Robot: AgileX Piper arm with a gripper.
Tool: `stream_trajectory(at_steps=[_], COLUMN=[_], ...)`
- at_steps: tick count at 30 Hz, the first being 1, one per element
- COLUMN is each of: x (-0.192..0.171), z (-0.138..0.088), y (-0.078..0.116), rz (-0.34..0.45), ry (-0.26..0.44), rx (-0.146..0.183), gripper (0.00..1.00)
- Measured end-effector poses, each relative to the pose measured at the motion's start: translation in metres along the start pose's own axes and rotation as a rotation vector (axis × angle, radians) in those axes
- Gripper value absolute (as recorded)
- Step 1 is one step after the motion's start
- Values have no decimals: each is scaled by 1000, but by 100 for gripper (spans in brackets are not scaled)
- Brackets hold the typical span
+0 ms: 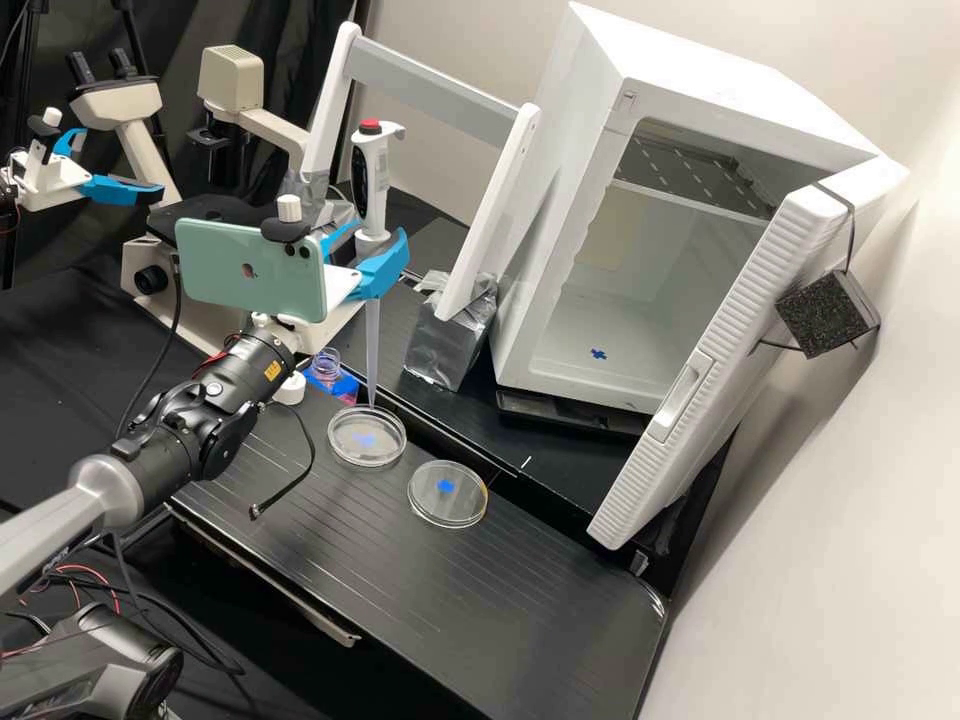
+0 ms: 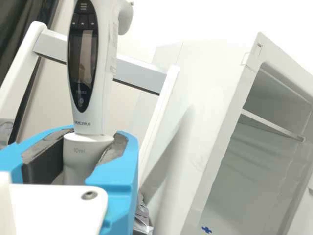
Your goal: Use the pipette
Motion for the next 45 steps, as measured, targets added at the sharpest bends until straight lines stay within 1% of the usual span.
stream_trajectory(at_steps=[2,10,14,16,17,19,21,24,25,28,30,32,34,36,37,38,39,40,43,44,45], x=[0,1,4,5,6,10,15,28,32,46,56,67,80,95,104,112,118,126,145,151,158], z=[0,0,2,3,4,4,2,-3,-6,-14,-21,-27,-35,-41,-47,-48,-52,-55,-61,-62,-63], y=[0,-1,-5,-7,-6,-4,1,13,17,30,40,48,53,56,60,58,61,61,61,60,58], rz=[0,-5,-20,-31,-31,-38,-37,-33,-32,-32,-36,-39,-59,-83,-91,-110,-118,-125,-143,-148,-158], ry=[0,-1,-8,-9,-9,-3,14,41,51,75,87,93,92,86,89,81,78,78,51,39,18], rx=[5,3,4,6,15,22,22,45,44,67,75,92,108,115,106,114,109,89,55,65,59], gripper=[0,0,0,0,0,0,0,0,0,0,0,0,0,0,0,0,0,0,0,0,0])
